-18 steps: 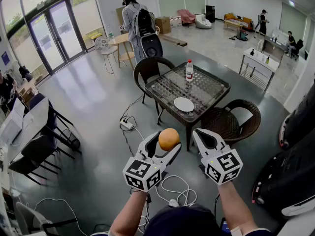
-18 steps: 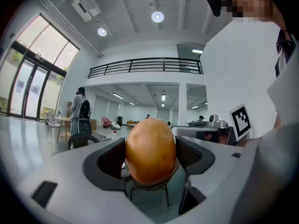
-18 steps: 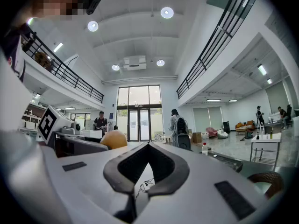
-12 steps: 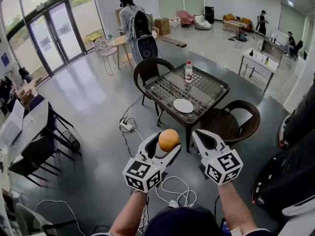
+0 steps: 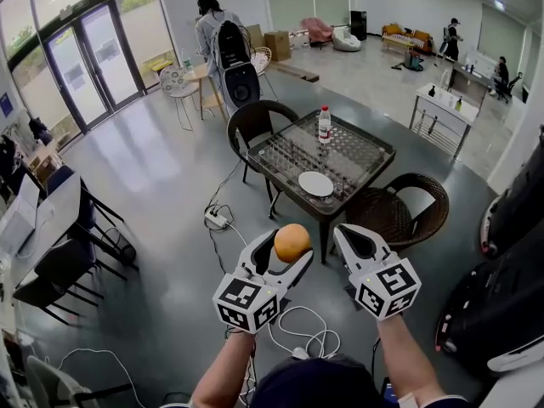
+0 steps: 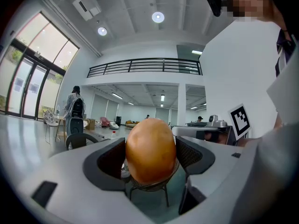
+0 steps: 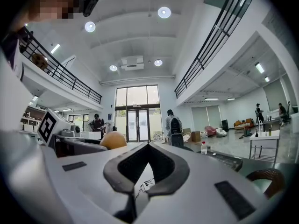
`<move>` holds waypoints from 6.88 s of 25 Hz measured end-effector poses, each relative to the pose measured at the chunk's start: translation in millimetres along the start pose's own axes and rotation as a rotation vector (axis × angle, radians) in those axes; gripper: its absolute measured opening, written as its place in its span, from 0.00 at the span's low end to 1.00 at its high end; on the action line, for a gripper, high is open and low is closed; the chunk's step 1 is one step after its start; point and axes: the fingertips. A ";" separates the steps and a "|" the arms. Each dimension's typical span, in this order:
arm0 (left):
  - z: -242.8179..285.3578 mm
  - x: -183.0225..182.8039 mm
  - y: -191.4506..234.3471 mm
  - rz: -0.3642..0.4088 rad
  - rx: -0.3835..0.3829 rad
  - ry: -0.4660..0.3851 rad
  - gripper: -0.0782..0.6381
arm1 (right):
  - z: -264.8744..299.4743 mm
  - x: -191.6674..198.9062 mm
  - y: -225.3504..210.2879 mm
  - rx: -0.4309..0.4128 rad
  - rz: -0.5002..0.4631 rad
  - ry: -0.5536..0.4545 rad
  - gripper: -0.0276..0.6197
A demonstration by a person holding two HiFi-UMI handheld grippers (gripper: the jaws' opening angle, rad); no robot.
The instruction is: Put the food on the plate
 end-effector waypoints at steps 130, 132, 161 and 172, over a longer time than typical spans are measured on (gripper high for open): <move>402.0 297.6 317.9 0.023 0.194 0.858 0.59 | 331.8 198.5 -303.0 0.253 0.257 0.417 0.05; 403.2 301.7 316.2 0.058 0.209 0.880 0.59 | 331.7 198.2 -304.9 0.260 0.258 0.416 0.05; 401.8 232.3 324.8 0.039 0.105 0.629 0.59 | 330.4 181.1 -308.2 0.236 0.259 0.379 0.05; 369.0 111.8 299.3 -0.034 0.096 0.336 0.44 | 339.0 133.0 -289.7 0.141 0.211 0.299 0.05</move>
Point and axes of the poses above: the fingertips, and each gripper's own axes: z forward along the fingers, y to its left, x out of its underside, and after that the axes turned 6 degrees about x, right-handed
